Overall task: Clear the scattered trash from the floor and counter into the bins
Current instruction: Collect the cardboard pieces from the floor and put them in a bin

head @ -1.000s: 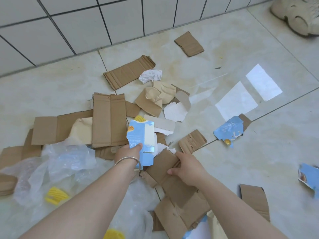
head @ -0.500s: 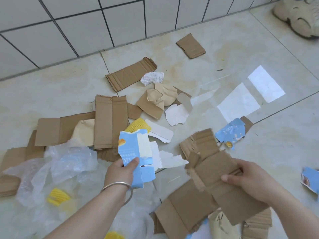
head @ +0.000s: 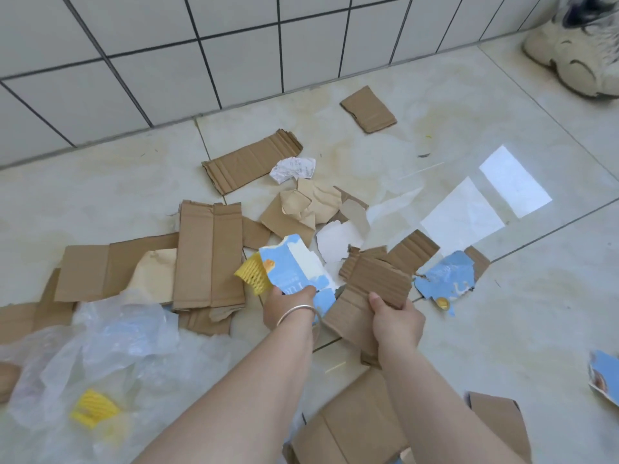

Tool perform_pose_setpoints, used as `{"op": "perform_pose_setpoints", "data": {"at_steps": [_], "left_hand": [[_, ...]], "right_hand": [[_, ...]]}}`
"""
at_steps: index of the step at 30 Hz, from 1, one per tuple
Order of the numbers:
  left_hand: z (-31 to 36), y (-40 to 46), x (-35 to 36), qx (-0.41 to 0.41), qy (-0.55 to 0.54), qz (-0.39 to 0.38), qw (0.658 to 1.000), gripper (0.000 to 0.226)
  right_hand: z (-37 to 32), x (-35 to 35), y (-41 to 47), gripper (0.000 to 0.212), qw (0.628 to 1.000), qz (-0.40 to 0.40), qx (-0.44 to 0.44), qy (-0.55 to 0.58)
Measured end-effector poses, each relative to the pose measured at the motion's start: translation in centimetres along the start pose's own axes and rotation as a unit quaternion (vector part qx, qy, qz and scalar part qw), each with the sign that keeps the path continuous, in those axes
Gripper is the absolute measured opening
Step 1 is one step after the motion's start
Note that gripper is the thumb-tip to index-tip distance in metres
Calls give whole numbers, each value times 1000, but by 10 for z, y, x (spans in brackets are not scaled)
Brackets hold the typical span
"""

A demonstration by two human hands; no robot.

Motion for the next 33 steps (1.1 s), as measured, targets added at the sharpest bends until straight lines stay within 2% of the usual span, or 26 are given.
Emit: {"op": "perform_pose_setpoints", "data": {"at_steps": [2, 9, 17, 19, 23, 26, 30, 33], "left_hand": [[7, -3, 7, 15, 28, -16, 999, 22], [24, 1, 26, 35, 125, -66, 989, 10], [13, -7, 18, -18, 93, -82, 992, 22], [12, -16, 7, -13, 83, -98, 992, 19], [24, -32, -37, 51, 112, -114, 986, 9], [37, -48, -81, 82, 143, -144, 976, 8], [63, -77, -152, 101, 125, -180, 971, 17], [86, -99, -218, 152, 101, -158, 970, 5]], "right_hand": [[-1, 6, 1, 29, 999, -5, -8, -41], [-3, 6, 1, 30, 998, -27, 3, -56], [-2, -21, -18, 25, 997, -57, -26, -42], [-8, -40, -27, 34, 998, -44, -30, -26], [-37, -73, -47, 40, 999, -20, -44, -15], [-69, -79, -71, 40, 996, -20, -89, -21], [-122, -71, -121, 47, 981, -71, -176, -44], [-148, -57, -153, 78, 958, -141, -240, -66]]}}
Point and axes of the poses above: each hand's wrist, its own y-axis towards the middle knuckle, its own x-axis out of the palm, z = x × y, the point moved 5 cm from there along y, towards the middle knuckle
